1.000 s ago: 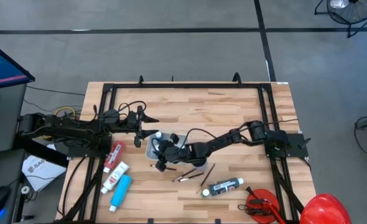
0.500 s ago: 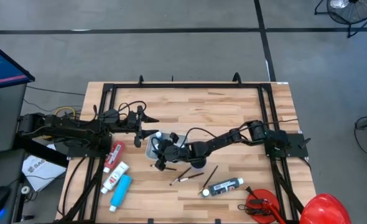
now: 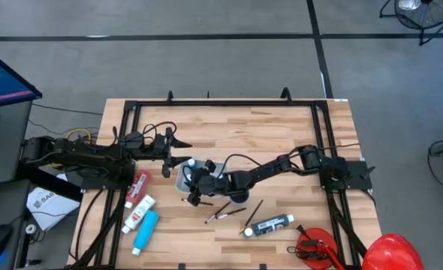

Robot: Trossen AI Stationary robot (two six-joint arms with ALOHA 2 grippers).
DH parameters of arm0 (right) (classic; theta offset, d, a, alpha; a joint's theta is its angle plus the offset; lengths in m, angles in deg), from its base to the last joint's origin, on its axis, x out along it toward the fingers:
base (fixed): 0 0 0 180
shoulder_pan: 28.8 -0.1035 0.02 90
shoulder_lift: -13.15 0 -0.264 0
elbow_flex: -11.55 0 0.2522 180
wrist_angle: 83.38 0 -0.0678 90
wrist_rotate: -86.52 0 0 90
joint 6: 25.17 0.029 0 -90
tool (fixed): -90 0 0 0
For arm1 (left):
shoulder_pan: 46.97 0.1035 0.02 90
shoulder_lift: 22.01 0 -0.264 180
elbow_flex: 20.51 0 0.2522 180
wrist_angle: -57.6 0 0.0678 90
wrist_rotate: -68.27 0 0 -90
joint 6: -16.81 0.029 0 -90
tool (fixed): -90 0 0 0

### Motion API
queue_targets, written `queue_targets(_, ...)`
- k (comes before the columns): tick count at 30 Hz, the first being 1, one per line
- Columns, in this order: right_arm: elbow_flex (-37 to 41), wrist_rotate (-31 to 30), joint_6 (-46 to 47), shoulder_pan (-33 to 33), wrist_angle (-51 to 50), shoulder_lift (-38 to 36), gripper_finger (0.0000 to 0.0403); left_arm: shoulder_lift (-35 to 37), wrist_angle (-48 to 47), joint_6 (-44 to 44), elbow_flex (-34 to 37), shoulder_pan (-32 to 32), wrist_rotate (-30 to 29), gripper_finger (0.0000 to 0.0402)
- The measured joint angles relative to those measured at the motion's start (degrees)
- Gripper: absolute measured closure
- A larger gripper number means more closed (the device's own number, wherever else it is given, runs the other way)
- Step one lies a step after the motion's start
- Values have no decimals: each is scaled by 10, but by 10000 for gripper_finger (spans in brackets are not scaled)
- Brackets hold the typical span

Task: Pick & Place Paint Supplies
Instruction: Put the blue paint bottle into the white bin, then put the silver paintbrush into the blue cup

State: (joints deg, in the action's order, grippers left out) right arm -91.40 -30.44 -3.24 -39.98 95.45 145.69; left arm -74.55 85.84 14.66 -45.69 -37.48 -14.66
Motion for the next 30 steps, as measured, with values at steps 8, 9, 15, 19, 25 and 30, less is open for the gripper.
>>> queue_targets(8,0,0,0,0,-1,0,239,0,0,0,0,0,0,193)
queue_targets(9,0,0,0,0,-1,0,239,0,0,0,0,0,0,193)
queue_targets(15,0,0,0,0,-1,0,219,0,0,0,0,0,0,193)
queue_targets(19,0,0,-8,0,-1,0,194,0,0,2,0,0,0,193)
queue_targets(25,0,0,-14,0,0,0,152,0,0,4,0,0,0,193)
queue_targets(30,0,0,-24,0,0,0,143,0,0,4,0,0,0,193)
